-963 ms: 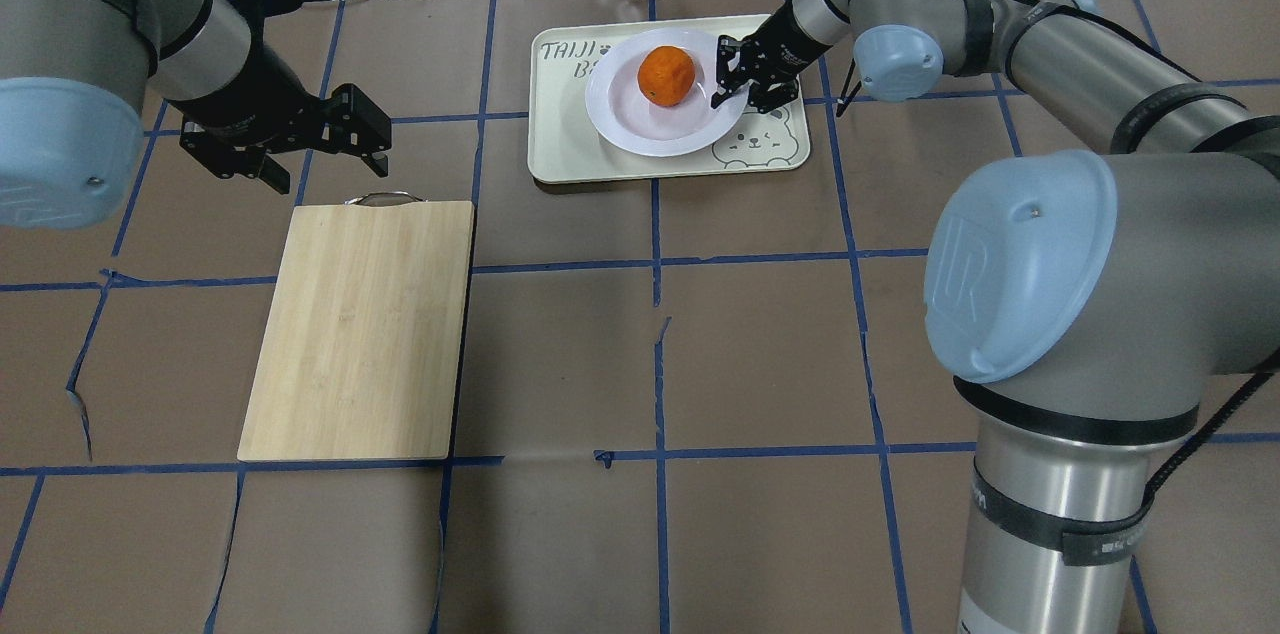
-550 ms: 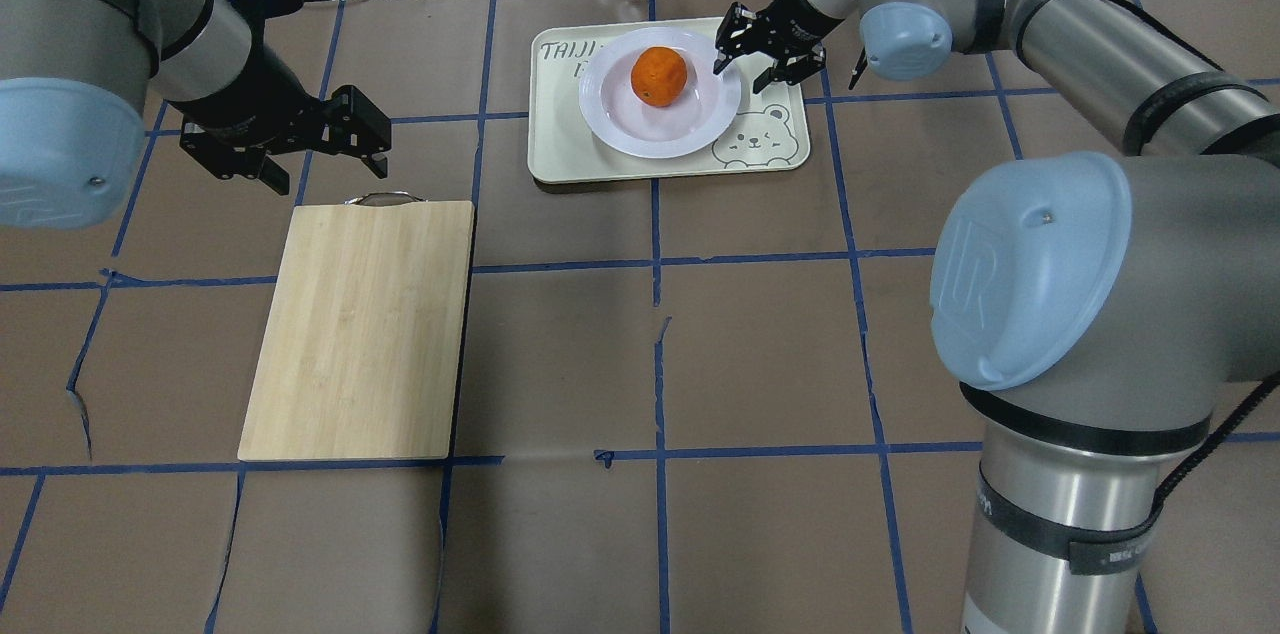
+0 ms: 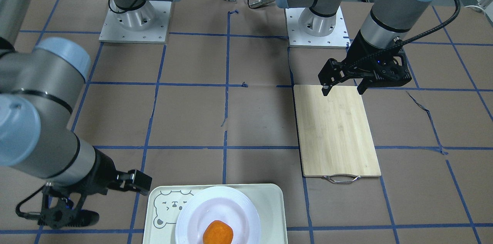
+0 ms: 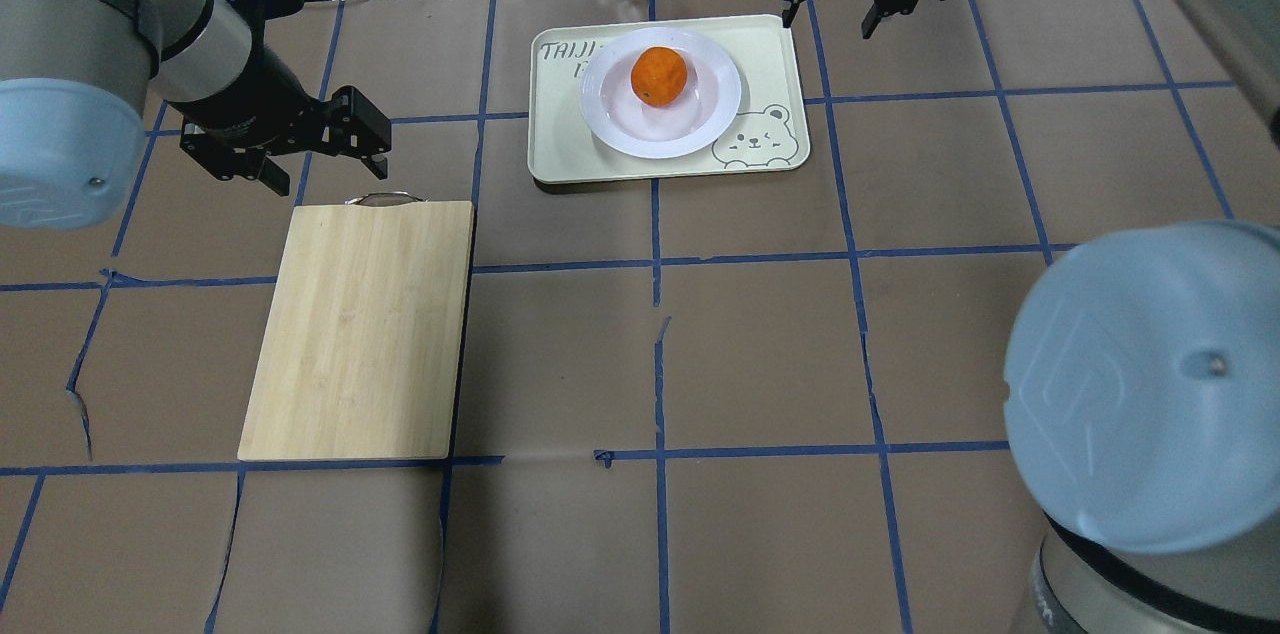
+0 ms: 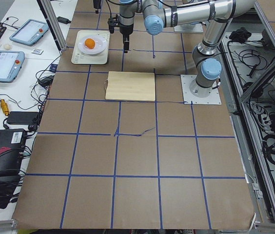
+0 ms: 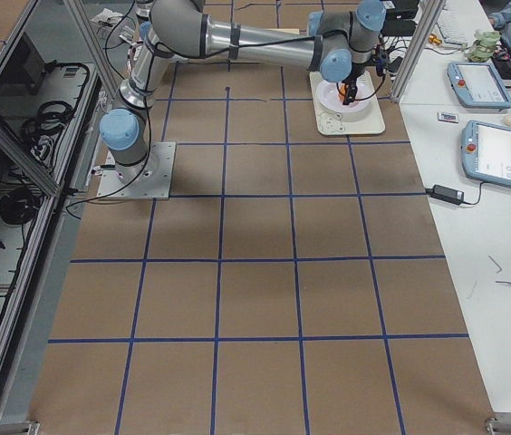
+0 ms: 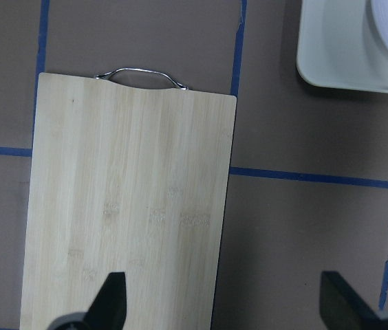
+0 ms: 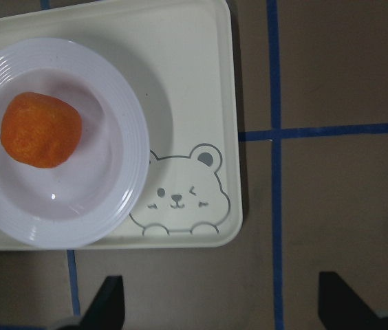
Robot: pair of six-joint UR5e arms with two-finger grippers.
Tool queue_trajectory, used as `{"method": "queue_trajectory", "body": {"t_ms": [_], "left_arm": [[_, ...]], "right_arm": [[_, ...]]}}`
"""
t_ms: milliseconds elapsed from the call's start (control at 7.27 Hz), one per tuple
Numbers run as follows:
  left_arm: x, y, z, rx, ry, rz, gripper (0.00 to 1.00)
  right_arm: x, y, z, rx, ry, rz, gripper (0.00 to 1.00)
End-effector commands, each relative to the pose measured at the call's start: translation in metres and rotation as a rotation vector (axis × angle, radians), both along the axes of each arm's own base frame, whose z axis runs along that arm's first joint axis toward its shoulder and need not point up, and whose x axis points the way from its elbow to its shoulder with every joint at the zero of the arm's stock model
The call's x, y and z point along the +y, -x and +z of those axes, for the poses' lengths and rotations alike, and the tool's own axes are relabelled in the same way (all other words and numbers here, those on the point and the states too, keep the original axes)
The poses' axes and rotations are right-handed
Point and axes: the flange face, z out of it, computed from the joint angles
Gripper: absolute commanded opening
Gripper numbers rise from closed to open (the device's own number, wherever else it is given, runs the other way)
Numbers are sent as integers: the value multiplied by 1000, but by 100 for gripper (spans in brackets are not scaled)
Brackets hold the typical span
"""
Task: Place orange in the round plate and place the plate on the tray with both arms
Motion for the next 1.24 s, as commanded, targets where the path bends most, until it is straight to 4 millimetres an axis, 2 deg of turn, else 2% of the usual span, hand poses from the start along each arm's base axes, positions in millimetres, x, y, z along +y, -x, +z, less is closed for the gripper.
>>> {"method": "queue_trajectory", "body": {"t_ms": [0,138,413,550,826,1101], "left_arm": [[0,0,0,0,0,0,100],[0,0,0,-1,0,0,100],[0,0,-1,-1,-2,0,100],[0,0,0,-1,0,0,100],[0,1,-2,-1,-3,-1,100],[0,1,-1,-1,-2,-1,100]], "right_arm": [[93,-7,96,142,0,72,100],[132,-9,122,127,34,73,100],[171,-6,107,130,8,79,100],[181,-7,121,129,39,81,100],[178,-11,128,115,79,80,100],[175,-11,128,117,93,83,100]]}}
